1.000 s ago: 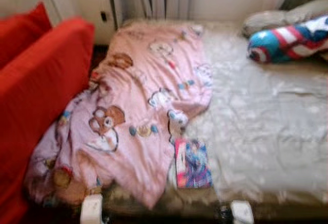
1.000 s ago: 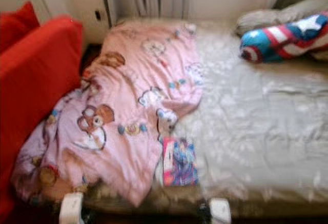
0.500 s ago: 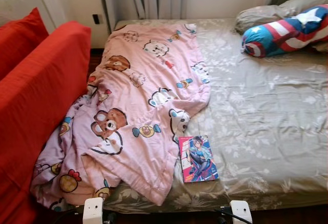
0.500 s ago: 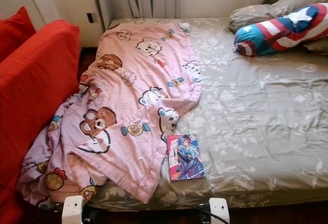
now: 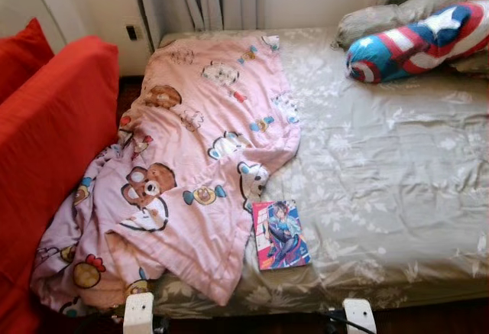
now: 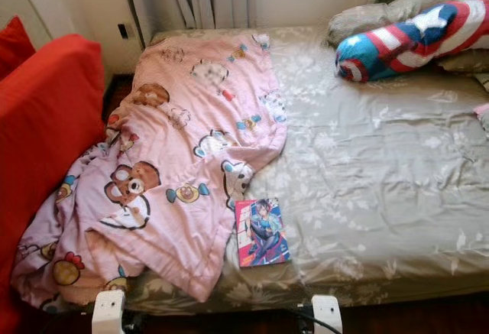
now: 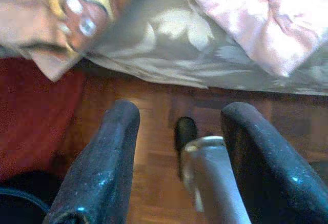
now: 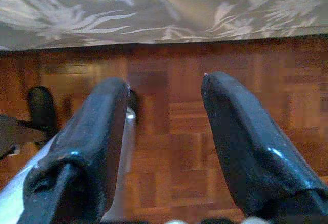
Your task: Clean up the room
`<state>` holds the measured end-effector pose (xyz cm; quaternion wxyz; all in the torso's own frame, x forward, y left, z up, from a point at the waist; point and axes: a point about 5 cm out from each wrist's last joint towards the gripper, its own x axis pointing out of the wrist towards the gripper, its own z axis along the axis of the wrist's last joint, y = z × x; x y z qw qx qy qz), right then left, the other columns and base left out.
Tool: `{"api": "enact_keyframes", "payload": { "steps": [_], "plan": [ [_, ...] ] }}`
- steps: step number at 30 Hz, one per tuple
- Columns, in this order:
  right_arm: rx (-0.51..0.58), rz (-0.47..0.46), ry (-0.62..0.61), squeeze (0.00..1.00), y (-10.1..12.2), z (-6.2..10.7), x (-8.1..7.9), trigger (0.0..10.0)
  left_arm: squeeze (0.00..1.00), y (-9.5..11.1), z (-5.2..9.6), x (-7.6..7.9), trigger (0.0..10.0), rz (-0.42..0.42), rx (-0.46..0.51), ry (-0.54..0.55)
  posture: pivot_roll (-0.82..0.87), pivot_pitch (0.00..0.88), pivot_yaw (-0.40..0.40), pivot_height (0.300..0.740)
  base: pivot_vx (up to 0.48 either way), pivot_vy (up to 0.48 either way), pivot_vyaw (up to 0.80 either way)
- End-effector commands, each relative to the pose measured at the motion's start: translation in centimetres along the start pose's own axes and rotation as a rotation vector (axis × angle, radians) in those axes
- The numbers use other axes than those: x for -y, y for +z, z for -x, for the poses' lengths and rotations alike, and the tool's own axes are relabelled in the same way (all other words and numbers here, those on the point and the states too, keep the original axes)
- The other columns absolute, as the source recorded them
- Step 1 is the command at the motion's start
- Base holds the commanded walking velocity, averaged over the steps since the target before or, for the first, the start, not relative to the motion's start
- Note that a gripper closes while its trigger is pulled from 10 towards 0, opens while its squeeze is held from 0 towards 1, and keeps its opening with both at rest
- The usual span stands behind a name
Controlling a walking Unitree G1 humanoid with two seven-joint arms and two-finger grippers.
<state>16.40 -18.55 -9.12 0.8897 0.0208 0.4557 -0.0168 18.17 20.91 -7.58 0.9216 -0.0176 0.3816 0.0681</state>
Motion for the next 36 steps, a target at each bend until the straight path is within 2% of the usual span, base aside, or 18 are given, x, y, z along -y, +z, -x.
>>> {"api": "enact_keyframes", "payload": {
  "steps": [1, 36],
  "plan": [
    [-0.024, -0.004, 0.006, 0.0, -0.6, 0.07, -0.33, 10.0, 0.0, -1.09, 0.39, -0.52, 10.0, -0.008, -0.035, 0.016, 0.05, 0.132, -0.009, 0.74, 0.0, 0.0, 0.0],
    [-0.015, 0.004, 0.014, 0.0, -0.25, -0.02, -0.48, 10.0, 0.0, -1.0, 0.33, -0.28, 10.0, 0.022, -0.031, 0.011, 0.06, 0.13, -0.015, 0.74, 0.0, 0.0, 0.0]
  ]
}}
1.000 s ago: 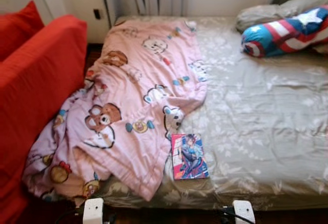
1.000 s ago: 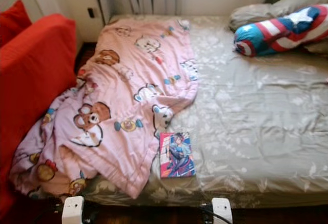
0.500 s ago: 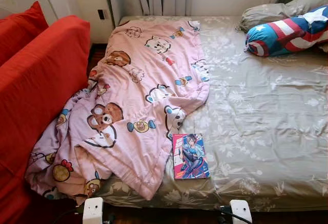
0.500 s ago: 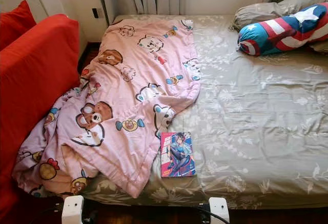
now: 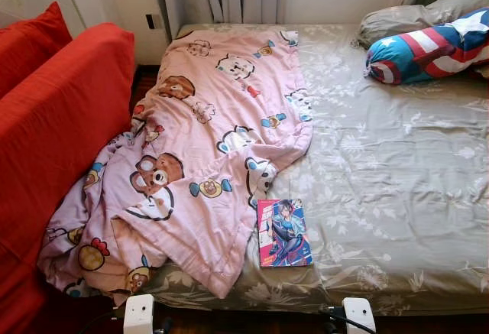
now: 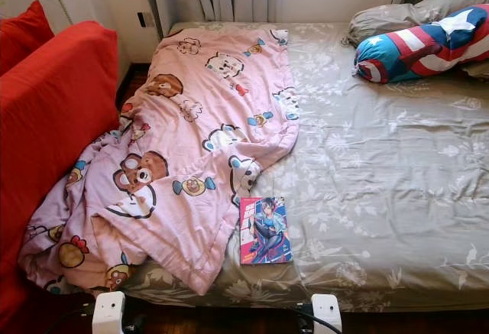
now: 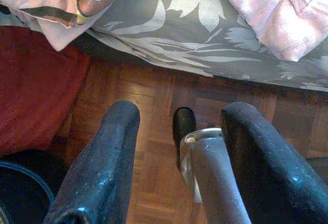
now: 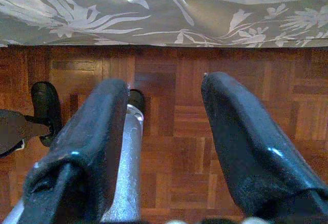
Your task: Clean up the room
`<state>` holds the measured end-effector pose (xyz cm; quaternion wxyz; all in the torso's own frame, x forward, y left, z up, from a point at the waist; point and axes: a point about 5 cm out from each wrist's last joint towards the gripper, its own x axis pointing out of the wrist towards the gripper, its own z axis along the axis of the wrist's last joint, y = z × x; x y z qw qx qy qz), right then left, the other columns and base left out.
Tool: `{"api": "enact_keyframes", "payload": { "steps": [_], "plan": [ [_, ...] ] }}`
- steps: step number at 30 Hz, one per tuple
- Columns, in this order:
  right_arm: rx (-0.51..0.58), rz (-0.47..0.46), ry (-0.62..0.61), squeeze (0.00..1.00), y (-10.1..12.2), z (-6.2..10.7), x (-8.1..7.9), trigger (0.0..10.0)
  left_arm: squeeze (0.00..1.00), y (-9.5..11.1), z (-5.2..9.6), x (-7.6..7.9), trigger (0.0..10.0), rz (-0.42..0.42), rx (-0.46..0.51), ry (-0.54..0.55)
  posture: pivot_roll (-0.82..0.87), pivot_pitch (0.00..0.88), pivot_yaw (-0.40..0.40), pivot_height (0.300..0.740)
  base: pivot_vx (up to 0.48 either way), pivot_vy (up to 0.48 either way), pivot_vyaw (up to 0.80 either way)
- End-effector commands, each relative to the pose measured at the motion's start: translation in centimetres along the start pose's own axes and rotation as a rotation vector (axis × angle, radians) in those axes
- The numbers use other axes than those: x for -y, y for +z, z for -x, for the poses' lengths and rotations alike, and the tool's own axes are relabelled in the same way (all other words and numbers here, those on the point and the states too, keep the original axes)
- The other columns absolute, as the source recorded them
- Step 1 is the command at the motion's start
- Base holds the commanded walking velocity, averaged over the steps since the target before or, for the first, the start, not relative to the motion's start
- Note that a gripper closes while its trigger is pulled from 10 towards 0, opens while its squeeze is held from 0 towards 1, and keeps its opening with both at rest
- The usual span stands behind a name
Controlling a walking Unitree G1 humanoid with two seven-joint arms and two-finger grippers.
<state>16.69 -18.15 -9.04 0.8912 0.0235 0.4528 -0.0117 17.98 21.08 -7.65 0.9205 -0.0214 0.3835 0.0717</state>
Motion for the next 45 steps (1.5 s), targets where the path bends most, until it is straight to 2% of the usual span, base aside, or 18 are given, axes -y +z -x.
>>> {"api": "enact_keyframes", "payload": {
  "steps": [1, 16, 22, 30, 34, 39, 41, 42, 44, 45],
  "plan": [
    [-0.022, 0.004, 0.003, 0.0, -0.5, 0.1, -0.1, 10.0, 0.0, -0.8, 0.3, -0.1, 10.0, 0.013, -0.025, 0.007, 0.06, 0.13, -0.016, 0.74, 0.24, 0.0, 0.0],
    [-0.026, 0.009, 0.004, 0.0, -0.6, 0.1, 0.0, 10.0, 0.0, -0.9, 0.3, 0.0, 10.0, 0.014, -0.026, 0.004, 0.06, 0.13, -0.018, 0.74, 0.246, 0.0, 0.0],
    [-0.028, 0.011, 0.004, 0.0, -0.7, 0.1, -0.1, 10.0, 0.0, -0.8, 0.3, 0.0, 10.0, 0.01, -0.019, 0.004, 0.06, 0.131, -0.018, 0.74, 0.0, 0.0, 0.0],
    [0.026, 0.001, 0.009, 0.0, 0.3, 0.0, 0.0, 10.0, 0.0, -0.4, 0.4, 0.0, 10.0, 0.014, 0.058, -0.002, 0.05, 0.132, -0.017, 0.74, 0.0, 0.0, 0.0],
    [0.167, 0.005, 0.025, 0.0, 3.3, -0.3, -0.1, 10.0, 0.0, 0.3, 0.7, 0.2, 10.0, 0.037, 0.159, -0.008, 0.05, 0.124, -0.019, 0.74, 0.0, 0.0, 0.0],
    [0.3, -0.002, 0.016, 0.0, 6.1, -0.3, 0.0, 10.0, 0.0, 0.6, 0.8, 0.4, 10.0, 0.046, 0.21, -0.031, 0.05, 0.115, -0.021, 0.74, 0.0, 0.0, 0.0],
    [0.429, 0.008, 0.039, 0.0, 8.7, -0.1, -0.4, 10.0, 0.0, 0.7, 0.9, 0.5, 10.0, 0.028, 0.235, -0.057, 0.03, 0.101, -0.025, 0.74, 0.0, 0.0, 0.0],
    [0.429, 0.008, 0.039, 0.0, 8.7, -0.1, -0.4, 10.0, 0.0, 0.7, 0.9, 0.5, 10.0, 0.028, 0.235, -0.057, 0.03, 0.101, -0.025, 0.74, 0.0, 0.0, 0.0],
    [0.522, -0.011, 0.046, 0.0, 10.1, 0.4, -0.5, 10.0, 0.0, 0.8, 1.1, 0.7, 10.0, 0.029, 0.258, -0.072, 0.04, 0.096, -0.03, 0.74, 0.0, 0.0, 0.0],
    [0.522, -0.011, 0.046, 0.0, 10.1, 0.4, -0.5, 10.0, 0.0, 0.8, 1.1, 0.7, 10.0, 0.029, 0.258, -0.072, 0.04, 0.096, -0.03, 0.74, 0.0, 0.0, 0.0]
  ]
}}
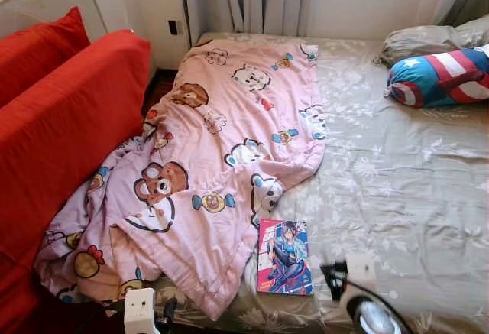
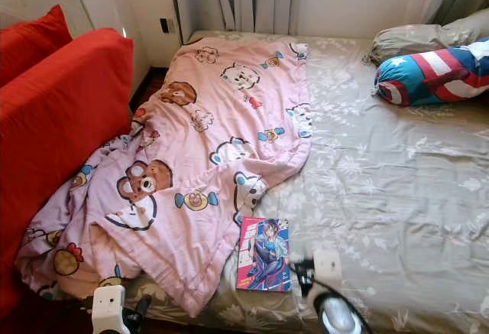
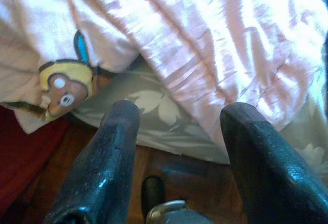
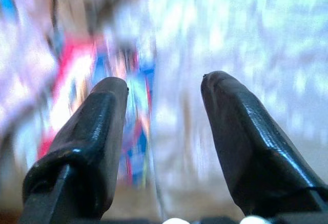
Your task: Clean up the room
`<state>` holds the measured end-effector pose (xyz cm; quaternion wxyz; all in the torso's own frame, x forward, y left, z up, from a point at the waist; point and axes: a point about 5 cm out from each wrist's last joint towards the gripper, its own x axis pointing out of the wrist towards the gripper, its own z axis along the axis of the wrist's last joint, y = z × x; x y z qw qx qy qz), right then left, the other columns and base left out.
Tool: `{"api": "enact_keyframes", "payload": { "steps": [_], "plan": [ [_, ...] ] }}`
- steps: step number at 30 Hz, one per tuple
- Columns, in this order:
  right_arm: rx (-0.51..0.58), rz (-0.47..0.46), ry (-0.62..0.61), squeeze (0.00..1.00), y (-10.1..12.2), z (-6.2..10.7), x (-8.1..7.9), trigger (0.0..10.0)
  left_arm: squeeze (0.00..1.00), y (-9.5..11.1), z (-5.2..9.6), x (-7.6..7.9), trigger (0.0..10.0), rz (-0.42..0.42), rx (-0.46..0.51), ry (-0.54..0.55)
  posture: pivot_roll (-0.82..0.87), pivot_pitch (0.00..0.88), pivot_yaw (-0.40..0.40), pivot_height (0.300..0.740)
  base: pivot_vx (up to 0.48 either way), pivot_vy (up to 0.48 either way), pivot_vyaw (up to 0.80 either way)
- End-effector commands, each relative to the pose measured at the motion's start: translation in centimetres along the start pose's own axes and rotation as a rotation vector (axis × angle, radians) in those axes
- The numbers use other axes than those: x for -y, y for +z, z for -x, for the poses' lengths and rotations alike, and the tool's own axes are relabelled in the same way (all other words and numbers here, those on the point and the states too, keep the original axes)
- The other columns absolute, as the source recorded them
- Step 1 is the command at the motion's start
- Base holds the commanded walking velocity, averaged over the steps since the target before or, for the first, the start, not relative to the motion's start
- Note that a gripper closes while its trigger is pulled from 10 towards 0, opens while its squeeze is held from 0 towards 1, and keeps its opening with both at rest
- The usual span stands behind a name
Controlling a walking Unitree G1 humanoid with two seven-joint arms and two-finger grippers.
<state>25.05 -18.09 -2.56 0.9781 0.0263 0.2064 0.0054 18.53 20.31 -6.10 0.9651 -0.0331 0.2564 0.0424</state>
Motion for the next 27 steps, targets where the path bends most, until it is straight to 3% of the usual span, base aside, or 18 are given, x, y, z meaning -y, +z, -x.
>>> {"api": "enact_keyframes", "payload": {
  "steps": [1, 3, 4, 5, 6, 7, 14, 21, 27],
  "plan": [
    [0.036, -0.029, -0.01, 0.0, 0.0, 0.3, 0.1, 10.0, 0.0, -0.5, 0.5, -0.1, 10.0, 0.003, 0.006, 0.001, 0.03, 0.096, -0.032, 0.74, 0.0, 0.0, 0.0],
    [0.07, -0.033, -0.016, 0.0, 0.2, 0.5, 0.1, 10.0, 0.0, -0.2, 0.5, 0.1, 10.0, -0.042, 0.03, -0.014, 0.03, 0.094, -0.033, 0.74, 0.0, 0.0, 0.0],
    [0.086, -0.035, -0.019, 0.0, 0.3, 0.6, 0.1, 10.0, 0.0, 2.6, -0.2, -0.3, 10.0, -0.051, 0.176, -0.019, 0.03, 0.094, -0.032, 0.74, 0.0, 0.0, 0.0],
    [0.108, -0.038, -0.025, 0.0, 0.4, 0.7, -0.1, 10.0, 0.0, 7.1, -0.5, -0.7, 10.0, -0.054, 0.387, -0.027, 0.03, 0.093, -0.033, 0.74, 0.0, 0.0, 0.0],
    [0.108, -0.038, -0.025, 0.0, 0.4, 0.7, -0.1, 10.0, 0.0, 7.1, -0.5, -0.7, 10.0, -0.054, 0.387, -0.027, 0.03, 0.093, -0.033, 0.74, 0.0, 0.0, 0.0],
    [0.119, -0.04, -0.027, 0.0, 0.4, 0.8, -0.2, 10.0, 0.0, 9.2, -0.3, -0.7, 10.0, -0.05, 0.467, -0.029, 0.03, 0.088, -0.034, 0.74, 0.0, 0.0, 0.0],
    [0.131, -0.047, -0.026, 0.0, 0.8, 0.7, -0.6, 10.0, 0.0, 10.2, -0.5, 0.1, 10.0, -0.041, 0.524, -0.021, 0.03, 0.098, -0.044, 0.74, 0.0, 0.0, 0.0],
    [0.115, -0.039, -0.035, 0.0, 1.2, 0.3, -0.4, 10.0, 0.0, 11.1, -0.2, 0.4, 10.0, -0.007, 0.508, -0.03, 0.03, 0.116, -0.045, 0.74, 0.0, 0.0, 0.0],
    [0.121, -0.036, -0.031, 0.0, 1.1, 0.4, -0.5, 10.0, 0.0, 10.6, 0.1, 0.1, 10.0, -0.003, 0.478, -0.027, 0.03, 0.131, -0.043, 0.705, 0.0, 0.0, 0.0]
  ]
}}
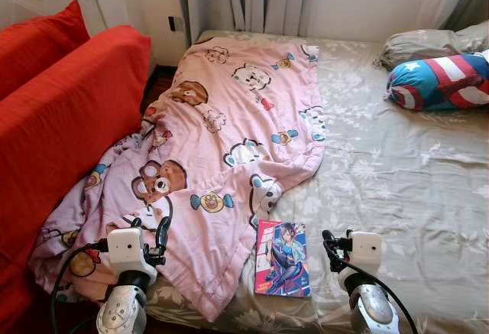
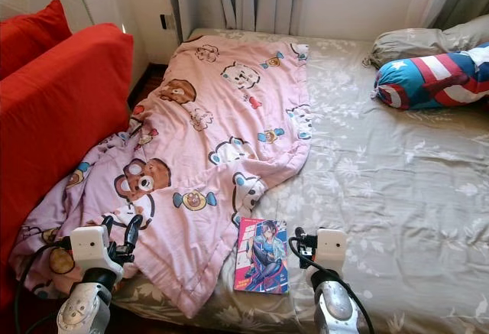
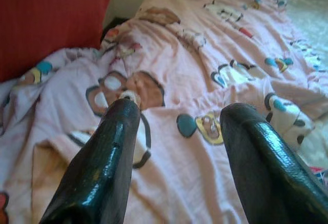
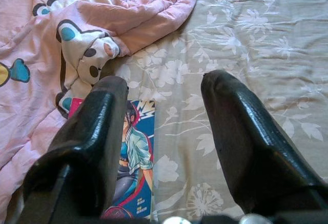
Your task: Clean up the room
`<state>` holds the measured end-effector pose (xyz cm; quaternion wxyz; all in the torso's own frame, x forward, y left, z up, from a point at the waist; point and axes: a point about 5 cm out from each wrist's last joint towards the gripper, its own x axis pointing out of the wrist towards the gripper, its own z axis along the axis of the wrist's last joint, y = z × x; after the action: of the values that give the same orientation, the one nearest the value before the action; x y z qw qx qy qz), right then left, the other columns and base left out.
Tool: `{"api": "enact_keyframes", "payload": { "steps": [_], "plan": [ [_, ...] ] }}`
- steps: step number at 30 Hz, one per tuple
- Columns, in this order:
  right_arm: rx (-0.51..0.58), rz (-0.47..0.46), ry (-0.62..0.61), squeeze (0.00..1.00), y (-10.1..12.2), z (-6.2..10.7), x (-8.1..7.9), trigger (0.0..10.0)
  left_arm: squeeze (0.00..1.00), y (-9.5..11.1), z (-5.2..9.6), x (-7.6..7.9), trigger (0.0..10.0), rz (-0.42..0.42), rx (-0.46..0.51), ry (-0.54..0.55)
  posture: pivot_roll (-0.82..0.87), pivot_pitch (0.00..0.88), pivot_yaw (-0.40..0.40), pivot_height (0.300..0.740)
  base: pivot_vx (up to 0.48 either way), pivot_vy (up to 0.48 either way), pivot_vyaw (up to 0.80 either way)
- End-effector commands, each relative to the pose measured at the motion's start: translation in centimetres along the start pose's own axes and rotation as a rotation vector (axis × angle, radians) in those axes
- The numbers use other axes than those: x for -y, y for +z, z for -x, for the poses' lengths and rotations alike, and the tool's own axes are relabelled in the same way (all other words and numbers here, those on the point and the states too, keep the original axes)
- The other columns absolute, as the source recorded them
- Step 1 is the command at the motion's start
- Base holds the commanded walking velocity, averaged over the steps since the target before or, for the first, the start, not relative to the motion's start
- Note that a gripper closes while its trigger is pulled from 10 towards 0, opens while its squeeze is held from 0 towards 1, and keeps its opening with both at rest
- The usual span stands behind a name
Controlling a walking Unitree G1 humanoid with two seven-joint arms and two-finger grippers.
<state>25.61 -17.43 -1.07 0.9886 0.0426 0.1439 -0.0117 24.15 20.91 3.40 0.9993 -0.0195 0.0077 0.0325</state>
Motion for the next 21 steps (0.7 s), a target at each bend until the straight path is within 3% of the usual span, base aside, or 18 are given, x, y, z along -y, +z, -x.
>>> {"api": "enact_keyframes", "payload": {
  "steps": [1, 21],
  "plan": [
    [-0.008, 0.003, -0.008, 0.0, -0.46, 0.44, 0.24, 10.0, 0.0, -0.33, 0.52, -0.27, 10.0, 0.009, -0.029, 0.008, 0.03, 0.134, -0.042, 0.705, 0.0, 0.0, 0.0],
    [-0.038, 0.007, 0.028, 0.0, -0.79, 0.34, -0.67, 10.0, 0.0, -0.11, 0.61, -0.37, 10.0, 0.011, -0.066, -0.002, 0.04, 0.149, -0.034, 0.675, 0.0, 0.0, 0.0]
  ]
}}
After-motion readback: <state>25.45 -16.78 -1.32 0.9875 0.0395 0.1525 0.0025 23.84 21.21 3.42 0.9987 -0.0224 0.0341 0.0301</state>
